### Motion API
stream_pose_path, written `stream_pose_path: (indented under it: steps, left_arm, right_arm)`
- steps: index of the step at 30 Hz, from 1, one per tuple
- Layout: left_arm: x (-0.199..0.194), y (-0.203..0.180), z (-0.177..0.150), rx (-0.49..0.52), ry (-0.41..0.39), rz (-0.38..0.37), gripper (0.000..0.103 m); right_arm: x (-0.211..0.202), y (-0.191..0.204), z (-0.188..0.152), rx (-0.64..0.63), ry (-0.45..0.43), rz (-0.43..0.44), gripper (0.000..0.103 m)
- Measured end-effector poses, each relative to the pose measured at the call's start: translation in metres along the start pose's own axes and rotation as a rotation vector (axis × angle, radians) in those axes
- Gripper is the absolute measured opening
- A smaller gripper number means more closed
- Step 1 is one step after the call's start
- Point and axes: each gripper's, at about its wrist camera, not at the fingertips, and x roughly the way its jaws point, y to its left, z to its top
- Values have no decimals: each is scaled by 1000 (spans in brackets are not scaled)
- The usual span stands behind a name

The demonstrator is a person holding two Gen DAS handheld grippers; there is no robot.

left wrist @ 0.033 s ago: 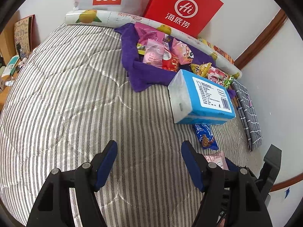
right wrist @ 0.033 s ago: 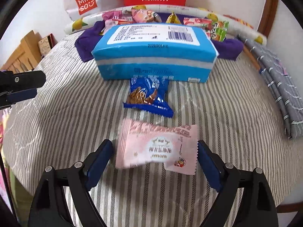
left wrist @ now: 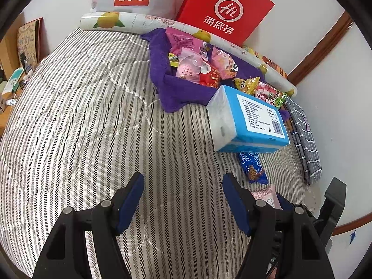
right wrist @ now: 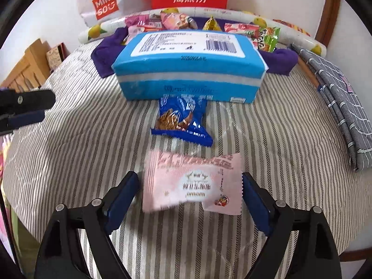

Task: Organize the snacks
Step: 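Grasp the pink cake packet with the right tool while the left tool grasps the blue snack bag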

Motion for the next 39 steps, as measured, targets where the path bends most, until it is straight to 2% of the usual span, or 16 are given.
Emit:
stream_pose_path:
  steps: [1,5,7,11,21,27,35,39]
  left_arm:
    - [0,0,0,3,1,0,68]
    - [4,-4,-2,19,7,10,68]
    - [8,-8,-4,26,12,10,68]
    - [18,-17,-5,36,31,2,68]
    - [45,-58,-8,100,71,-12,68]
    - [69,-85,-9,133,96,-18,68]
    - [90,-116,-7,179,85,18,67]
    - [96,-129,-8,209,68,51,66]
  right_arm:
    - [-1,-1,1,-5,-11,-4,75]
    - [-4,-5,1,-38,-31,13,63]
    - [-9,-11,0,-47,-39,43,51]
    - [-13,-25,-5,-36,-28,59,51]
    - [-33,-71,-9,36,-62,63,50]
    - [-40,-106,-6,75,-87,32,50]
    - [-39,-136,-1,104,-103,-7,51]
    - [-35,-146,-1,116,-102,2,51]
